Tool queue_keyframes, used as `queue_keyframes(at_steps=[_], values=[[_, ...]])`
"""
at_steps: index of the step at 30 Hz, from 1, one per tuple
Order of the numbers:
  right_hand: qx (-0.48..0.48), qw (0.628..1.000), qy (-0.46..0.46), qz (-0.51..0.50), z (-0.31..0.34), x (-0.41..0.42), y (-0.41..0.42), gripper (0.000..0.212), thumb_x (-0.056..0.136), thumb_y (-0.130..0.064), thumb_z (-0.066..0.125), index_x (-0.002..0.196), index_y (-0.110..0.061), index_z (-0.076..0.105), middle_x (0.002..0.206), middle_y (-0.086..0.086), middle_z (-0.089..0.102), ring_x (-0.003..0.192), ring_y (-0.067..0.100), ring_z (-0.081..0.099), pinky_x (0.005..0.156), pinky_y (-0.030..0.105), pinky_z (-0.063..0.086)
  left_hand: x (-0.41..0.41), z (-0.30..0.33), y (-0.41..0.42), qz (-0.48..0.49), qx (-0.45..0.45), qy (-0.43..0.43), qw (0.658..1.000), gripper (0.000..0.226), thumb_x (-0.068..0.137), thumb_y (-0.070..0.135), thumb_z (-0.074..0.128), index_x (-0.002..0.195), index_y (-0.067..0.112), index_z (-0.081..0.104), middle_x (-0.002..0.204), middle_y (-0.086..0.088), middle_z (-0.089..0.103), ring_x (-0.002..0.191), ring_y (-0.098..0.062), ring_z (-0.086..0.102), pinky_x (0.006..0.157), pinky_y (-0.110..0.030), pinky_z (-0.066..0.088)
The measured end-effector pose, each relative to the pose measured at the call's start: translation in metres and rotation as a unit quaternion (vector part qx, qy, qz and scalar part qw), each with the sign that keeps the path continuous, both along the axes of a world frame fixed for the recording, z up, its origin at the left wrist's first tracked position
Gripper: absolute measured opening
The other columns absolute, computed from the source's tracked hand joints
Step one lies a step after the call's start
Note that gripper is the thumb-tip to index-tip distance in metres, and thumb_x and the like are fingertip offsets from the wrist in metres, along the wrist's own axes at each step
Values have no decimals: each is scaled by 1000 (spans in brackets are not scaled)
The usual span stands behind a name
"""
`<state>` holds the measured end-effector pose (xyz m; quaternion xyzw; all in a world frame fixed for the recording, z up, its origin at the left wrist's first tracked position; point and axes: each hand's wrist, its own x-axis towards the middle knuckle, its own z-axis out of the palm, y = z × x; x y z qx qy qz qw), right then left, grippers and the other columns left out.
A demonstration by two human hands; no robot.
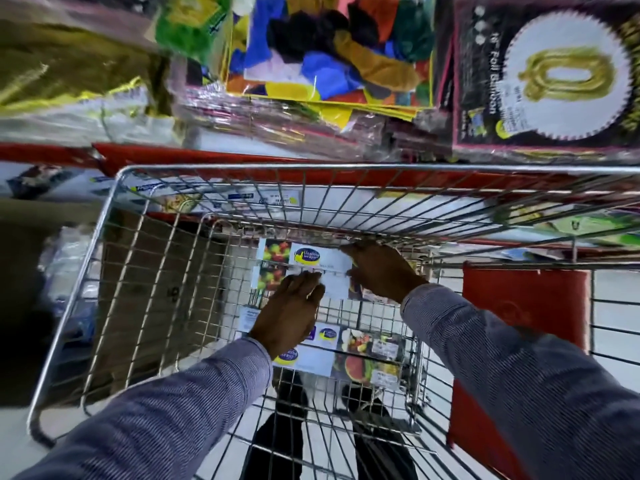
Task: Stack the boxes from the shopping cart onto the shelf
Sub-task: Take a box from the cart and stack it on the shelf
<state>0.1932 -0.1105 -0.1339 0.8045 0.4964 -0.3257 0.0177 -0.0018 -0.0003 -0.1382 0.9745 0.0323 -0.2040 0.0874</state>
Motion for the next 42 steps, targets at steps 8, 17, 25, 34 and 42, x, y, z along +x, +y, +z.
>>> queue_keyframes(at_steps=[8, 17, 25, 34, 42], values=[[-18, 997, -25, 72, -4, 2, 9, 68, 89, -30, 61, 148, -13, 30, 141, 14, 50, 122, 35, 54, 93, 43, 50, 19, -13, 0, -7, 19, 15, 1000, 67, 54, -8, 78, 119, 1, 62, 109, -21, 67, 95, -41, 65, 77, -49, 57], [6, 996, -59, 65, 48, 0, 15, 70, 86, -25, 66, 143, -2, 33, 132, 22, 55, 118, 39, 56, 94, 41, 48, 20, 44, 3, 16, -44, -18, 999, 56, 55, -1, 78, 109, 2, 64, 96, -18, 71, 80, -37, 67, 64, -43, 58], [65, 987, -76, 122, 242, 2, 20, 52, 84, -44, 64, 121, -10, 54, 117, 16, 61, 110, 34, 58, 87, 37, 44, 8, 218, 28, -3, -49, -120, 992, 60, 67, 42, 56, 120, 16, 66, 108, -5, 74, 87, -27, 72, 61, -33, 60], [150, 963, -187, 123, 491, 17, 31, 51, 81, -44, 71, 121, -15, 57, 102, 10, 66, 99, 29, 60, 67, 32, 42, 22, 442, 51, 10, -7, -248, 969, 65, 57, 57, 66, 120, 40, 64, 101, 10, 76, 91, -14, 70, 65, -26, 58], [204, 942, -258, 65, 613, 47, 31, 51, 79, -41, 73, 121, -18, 56, 93, 5, 64, 88, 29, 63, 68, 35, 49, 65, 560, 58, 16, 11, -352, 936, 56, 59, 65, 67, 114, 52, 61, 99, 22, 74, 92, -3, 67, 69, -24, 54]])
